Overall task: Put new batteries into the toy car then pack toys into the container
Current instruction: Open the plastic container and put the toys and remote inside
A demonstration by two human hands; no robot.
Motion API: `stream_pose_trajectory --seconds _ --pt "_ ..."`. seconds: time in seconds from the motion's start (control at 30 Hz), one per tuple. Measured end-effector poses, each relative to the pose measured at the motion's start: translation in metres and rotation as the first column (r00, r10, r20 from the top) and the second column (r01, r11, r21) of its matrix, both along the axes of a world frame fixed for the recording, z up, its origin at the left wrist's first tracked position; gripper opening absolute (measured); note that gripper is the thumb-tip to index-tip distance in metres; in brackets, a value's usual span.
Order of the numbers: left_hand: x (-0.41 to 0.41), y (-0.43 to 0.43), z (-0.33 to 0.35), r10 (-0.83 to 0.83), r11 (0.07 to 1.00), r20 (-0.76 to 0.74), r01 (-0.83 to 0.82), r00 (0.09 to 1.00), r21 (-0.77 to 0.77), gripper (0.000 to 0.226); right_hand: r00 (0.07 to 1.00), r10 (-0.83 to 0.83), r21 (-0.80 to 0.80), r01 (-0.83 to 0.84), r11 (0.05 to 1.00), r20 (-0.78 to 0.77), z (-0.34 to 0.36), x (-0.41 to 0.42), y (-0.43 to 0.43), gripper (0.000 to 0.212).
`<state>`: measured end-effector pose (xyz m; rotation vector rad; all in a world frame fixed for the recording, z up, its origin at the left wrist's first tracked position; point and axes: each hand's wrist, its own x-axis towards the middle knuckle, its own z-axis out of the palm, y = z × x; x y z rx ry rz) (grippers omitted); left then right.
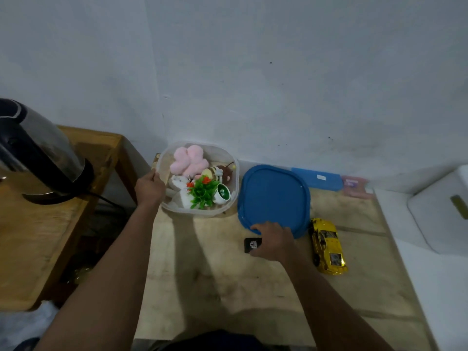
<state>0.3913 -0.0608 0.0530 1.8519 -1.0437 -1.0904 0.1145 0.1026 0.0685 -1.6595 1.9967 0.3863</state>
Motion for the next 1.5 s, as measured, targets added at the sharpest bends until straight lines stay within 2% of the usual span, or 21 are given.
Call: stream_pose_trajectory --seconds 0.07,0.2,0.27,0.33,0.4,0.47,0.53,0.6,0.67,0.73,0.87,0.93,1.07,1.2,1.27,1.37,1.5 --pt "0.001 0.0 0.0 -0.004 1.0 -0.007 0.004 1.0 0.012 0.036 0.998 0.041 0.038 -0.04 0.999 -0.039 -0.008 0.0 0.006 0.065" --pt "-0.001 -0.002 0.001 0.013 1.0 -0.012 -0.013 1.0 0.02 0.036 0.985 0.119 -0.064 -0.128 0.99 -0.126 -0.017 0.0 0.017 0.024" --pt "-0.003 -0.003 0.002 0.022 0.999 -0.012 -0.022 1.0 0.029 0.035 0.984 0.128 -0.057 -0.136 0.989 -0.125 -0.015 -0.001 0.017 0.026" --pt "-0.003 -0.003 0.001 0.029 0.999 -0.016 -0.028 0.999 0.032 0.036 0.987 0.128 -0.072 -0.135 0.988 -0.099 -0.007 -0.002 0.014 0.036" --pt "-0.004 -0.004 0.001 0.033 0.999 -0.017 -0.032 0.999 0.024 0.036 0.995 0.099 -0.144 -0.1 0.985 -0.012 0.011 -0.002 0.009 0.044" --pt "-0.004 -0.003 0.002 0.036 0.999 -0.012 -0.036 0.999 0.023 0.037 0.965 -0.012 -0.154 0.054 0.987 0.262 0.032 -0.002 0.002 0.051" --pt "-0.004 -0.003 0.002 0.031 0.999 -0.003 -0.031 0.999 0.025 0.037 0.837 -0.088 -0.137 0.19 0.972 0.54 0.054 0.0 -0.008 0.056" --pt "-0.004 -0.001 0.005 0.027 0.999 0.001 -0.027 1.0 0.031 0.036 0.731 -0.081 -0.191 0.282 0.94 0.678 0.07 0.001 -0.02 0.048" --pt "-0.004 -0.001 0.007 0.02 0.999 -0.001 -0.02 1.0 0.035 0.037 0.649 -0.068 -0.245 0.38 0.892 0.758 0.084 0.002 -0.032 0.04" --pt "-0.002 0.001 0.009 0.007 0.999 -0.009 -0.006 1.0 0.045 0.037 0.521 -0.084 -0.231 0.51 0.828 0.85 0.093 0.002 -0.042 0.038" --pt "0.002 0.003 0.014 -0.009 0.998 -0.05 0.012 0.999 0.067 0.039 0.191 -0.145 -0.031 0.7 0.713 0.971 0.096 0.005 -0.056 0.031" --pt "0.004 0.003 0.017 -0.005 0.997 -0.074 0.01 0.997 0.078 0.039 0.12 -0.157 0.016 0.743 0.669 0.98 0.092 0.009 -0.063 0.031" --pt "0.008 0.0 0.026 -0.018 0.994 -0.135 0.033 0.991 0.107 0.031 0.149 -0.159 -0.011 0.763 0.646 0.976 0.076 0.021 -0.081 0.025" --pt "0.015 -0.002 0.036 -0.114 0.982 -0.176 0.138 0.978 0.13 0.052 0.176 -0.157 -0.04 0.78 0.625 0.972 0.066 0.032 -0.108 0.018" --pt "0.015 0.001 0.035 -0.243 0.963 -0.082 0.251 0.966 0.101 0.051 0.169 -0.158 -0.034 0.781 0.624 0.973 0.061 0.036 -0.123 0.018" --pt "0.012 0.004 0.023 -0.397 0.914 0.178 0.405 0.901 -0.014 0.03 0.164 -0.168 -0.021 0.774 0.632 0.972 0.054 0.042 -0.144 0.019" --pt "0.007 -0.001 0.011 -0.296 0.938 0.346 0.339 0.89 -0.068 0.028 0.23 -0.176 -0.058 0.747 0.662 0.957 0.04 0.048 -0.172 0.02"
